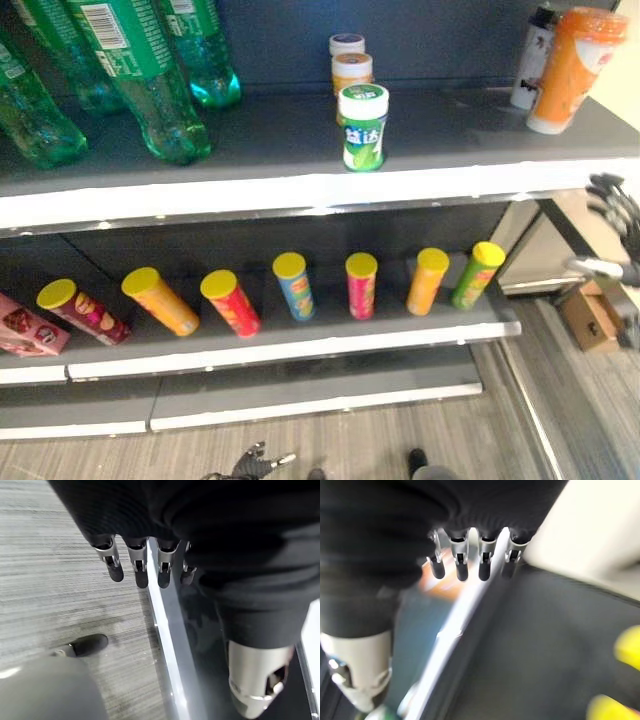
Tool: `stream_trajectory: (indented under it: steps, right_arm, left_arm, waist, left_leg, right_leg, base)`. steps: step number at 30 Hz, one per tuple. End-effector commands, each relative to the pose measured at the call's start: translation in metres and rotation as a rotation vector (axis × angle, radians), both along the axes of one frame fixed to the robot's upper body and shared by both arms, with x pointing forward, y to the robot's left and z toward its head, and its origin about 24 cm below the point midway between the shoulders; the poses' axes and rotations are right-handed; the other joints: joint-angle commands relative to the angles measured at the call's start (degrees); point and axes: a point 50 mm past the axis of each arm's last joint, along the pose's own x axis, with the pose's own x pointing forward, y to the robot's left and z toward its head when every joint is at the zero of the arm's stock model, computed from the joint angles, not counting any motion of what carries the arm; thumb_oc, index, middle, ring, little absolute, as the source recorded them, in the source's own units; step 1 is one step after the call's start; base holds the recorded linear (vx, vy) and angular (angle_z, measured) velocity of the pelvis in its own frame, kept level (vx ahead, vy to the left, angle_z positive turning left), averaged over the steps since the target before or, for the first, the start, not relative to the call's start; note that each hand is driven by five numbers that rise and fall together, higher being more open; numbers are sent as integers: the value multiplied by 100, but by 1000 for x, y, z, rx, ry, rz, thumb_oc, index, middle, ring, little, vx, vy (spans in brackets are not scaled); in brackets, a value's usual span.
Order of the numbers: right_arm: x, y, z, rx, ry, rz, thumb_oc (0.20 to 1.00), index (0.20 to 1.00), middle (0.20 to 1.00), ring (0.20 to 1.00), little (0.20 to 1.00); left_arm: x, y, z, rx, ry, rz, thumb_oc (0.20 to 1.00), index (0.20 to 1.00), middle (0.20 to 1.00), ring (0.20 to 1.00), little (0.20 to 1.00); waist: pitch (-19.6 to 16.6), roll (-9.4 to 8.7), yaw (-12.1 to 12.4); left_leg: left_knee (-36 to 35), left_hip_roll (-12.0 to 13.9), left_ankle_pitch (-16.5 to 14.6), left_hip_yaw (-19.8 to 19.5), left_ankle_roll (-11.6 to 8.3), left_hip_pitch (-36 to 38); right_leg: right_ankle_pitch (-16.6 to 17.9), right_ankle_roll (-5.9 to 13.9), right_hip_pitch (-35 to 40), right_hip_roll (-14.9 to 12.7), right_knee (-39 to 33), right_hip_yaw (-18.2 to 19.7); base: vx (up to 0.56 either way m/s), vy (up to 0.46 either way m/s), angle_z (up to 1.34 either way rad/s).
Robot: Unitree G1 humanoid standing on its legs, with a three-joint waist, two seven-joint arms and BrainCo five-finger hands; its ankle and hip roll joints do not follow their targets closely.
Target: Put the goods on the table back onto the shelves and tidy them up.
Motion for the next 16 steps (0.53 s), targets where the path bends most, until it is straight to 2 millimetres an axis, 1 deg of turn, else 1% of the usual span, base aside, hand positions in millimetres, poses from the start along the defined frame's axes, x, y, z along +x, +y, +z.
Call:
stream_trajectory:
  steps: [1,3,4,6,8,9,10,11,12,13,14,15,16]
  right_arm:
    - [9,-6,14,69,-8,126,1000,1000,1000,1000,1000]
    - [5,-13,-12,97,160,154,1000,1000,1000,1000,1000]
    - [2,-19,-33,120,273,149,1000,1000,1000,1000,1000]
    - [-5,-33,-71,80,498,105,1000,1000,1000,1000,1000]
    - [-16,-41,-116,64,720,67,1000,1000,1000,1000,1000]
    - [-24,-40,-148,56,849,40,1000,1000,1000,1000,1000]
    - [-37,-29,-192,75,1003,1,1000,1000,1000,1000,1000]
    - [-36,-29,-192,75,1003,1,1000,1000,1000,1000,1000]
    - [-50,-3,-246,146,1131,-137,1000,1000,1000,1000,1000]
    - [-57,7,-267,129,1184,-277,1000,1000,1000,1000,1000]
    - [-58,10,-272,140,1198,-324,1000,1000,1000,1000,1000]
    - [-58,10,-272,140,1198,-324,1000,1000,1000,1000,1000]
    - [-73,17,-285,158,1270,-374,1000,1000,1000,1000,1000]
  left_arm:
    - [17,18,14,24,-63,-97,1000,1000,1000,1000,1000]
    - [17,20,15,18,-63,-126,1000,1000,1000,1000,1000]
    - [19,19,17,9,-67,-145,1000,1000,1000,1000,1000]
    - [23,18,19,-3,-76,-169,1000,1000,1000,1000,1000]
    - [26,16,19,-14,-74,-191,1000,1000,1000,1000,1000]
    - [27,12,18,-21,-64,-212,1000,1000,1000,1000,1000]
    - [30,9,16,-23,-58,-225,1000,1000,1000,1000,1000]
    - [30,9,17,-23,-59,-225,1000,1000,1000,1000,1000]
    - [36,4,15,-17,-62,-215,1000,1000,1000,1000,1000]
    - [39,6,15,9,-67,-171,1000,1000,1000,1000,1000]
    - [42,8,15,20,-75,-158,1000,1000,1000,1000,1000]
    - [42,8,15,20,-75,-158,1000,1000,1000,1000,1000]
    - [41,8,15,29,-77,-144,1000,1000,1000,1000,1000]
  waist:
    - [44,-183,270]
    - [45,-182,253]
    - [47,-187,249]
    - [50,-200,255]
    - [60,-216,268]
    - [59,-225,294]
    - [64,-237,341]
    - [65,-238,340]
    - [53,-234,432]
    - [62,-212,490]
    - [80,-204,504]
    - [81,-205,504]
    - [86,-187,528]
  left_leg:
    - [286,157,-825,400,-18,230]
    - [281,151,-816,427,-33,235]
    - [281,148,-814,441,-38,235]
    - [275,143,-806,456,-43,247]
    - [272,150,-802,455,-47,256]
    - [273,151,-804,442,-44,262]
    - [280,157,-799,412,-39,267]
    - [280,157,-799,411,-39,268]
    - [313,148,-816,347,-15,254]
    - [325,144,-831,291,6,252]
    - [333,141,-836,271,11,247]
    - [333,141,-836,271,11,248]
    - [336,144,-846,235,19,250]
  right_leg:
    - [-670,230,-289,-356,690,-112]
    - [-647,240,-287,-369,683,-112]
    - [-631,248,-290,-383,679,-115]
    - [-613,256,-279,-392,670,-121]
    - [-596,257,-258,-402,654,-142]
    - [-597,253,-240,-405,650,-158]
    - [-603,242,-198,-414,649,-192]
    - [-603,242,-196,-415,649,-193]
    - [-629,222,-147,-418,658,-237]
    - [-665,213,-116,-416,682,-279]
    - [-678,211,-110,-410,697,-293]
    - [-678,211,-109,-411,697,-293]
    - [-711,201,-72,-408,700,-328]
  base:
    - [-16,16,-15]
    - [-7,9,-5]
    - [0,0,0]
    - [0,0,0]
    - [0,0,0]
    - [0,0,0]
    - [0,0,0]
    - [19,-52,2]
    - [26,-66,4]
    - [24,-74,11]
    - [9,-38,15]
    - [2,-26,21]
    - [8,-29,19]
